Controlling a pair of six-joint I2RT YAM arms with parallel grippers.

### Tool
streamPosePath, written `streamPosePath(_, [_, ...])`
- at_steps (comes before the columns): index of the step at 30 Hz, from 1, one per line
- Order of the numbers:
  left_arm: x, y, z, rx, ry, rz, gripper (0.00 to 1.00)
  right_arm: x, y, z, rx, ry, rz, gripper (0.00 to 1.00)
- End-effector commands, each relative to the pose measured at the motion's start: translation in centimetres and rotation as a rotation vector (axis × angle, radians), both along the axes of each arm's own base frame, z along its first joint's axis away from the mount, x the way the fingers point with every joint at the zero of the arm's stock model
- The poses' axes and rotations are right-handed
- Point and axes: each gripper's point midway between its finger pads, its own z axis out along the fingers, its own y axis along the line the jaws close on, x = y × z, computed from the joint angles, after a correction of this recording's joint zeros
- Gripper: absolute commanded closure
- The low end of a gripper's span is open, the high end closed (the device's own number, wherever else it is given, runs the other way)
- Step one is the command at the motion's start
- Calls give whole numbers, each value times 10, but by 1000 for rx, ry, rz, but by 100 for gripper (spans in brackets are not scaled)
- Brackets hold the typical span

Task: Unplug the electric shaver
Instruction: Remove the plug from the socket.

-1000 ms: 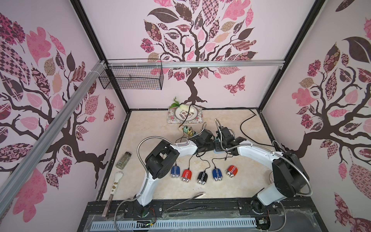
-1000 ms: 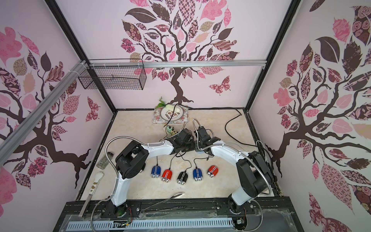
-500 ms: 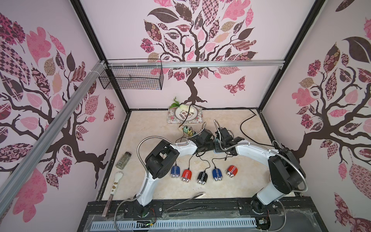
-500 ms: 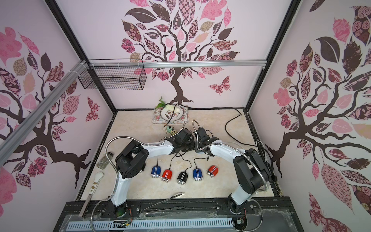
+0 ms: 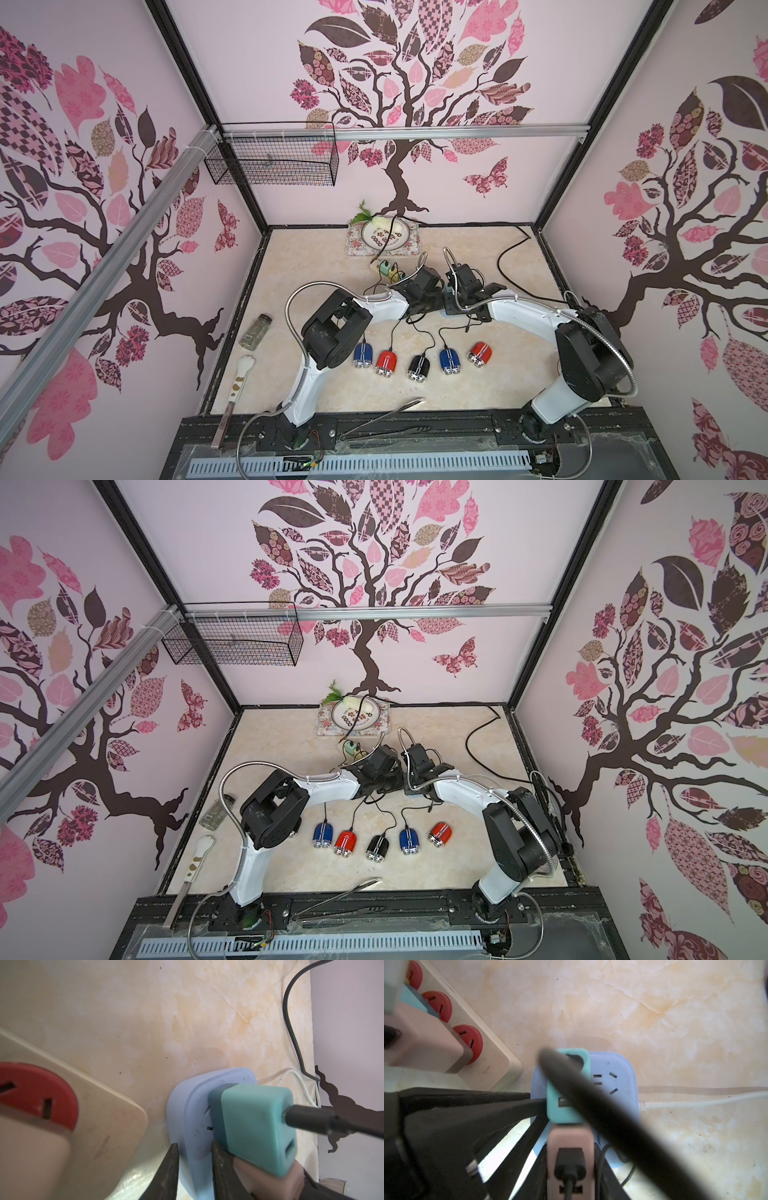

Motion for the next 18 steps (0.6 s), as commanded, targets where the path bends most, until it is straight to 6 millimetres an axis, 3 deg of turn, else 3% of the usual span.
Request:
streamPosePath(1, [-3, 11, -27, 55, 73, 22, 71, 11, -1, 23, 14, -70, -18, 71])
streamPosePath(9, [-10, 12, -40, 89, 102, 19, 72, 12, -5, 35, 18, -116, -39, 72])
streamPosePath(18, [-19, 10, -52, 122, 130, -1, 72, 10, -3, 23, 15, -80, -33, 72])
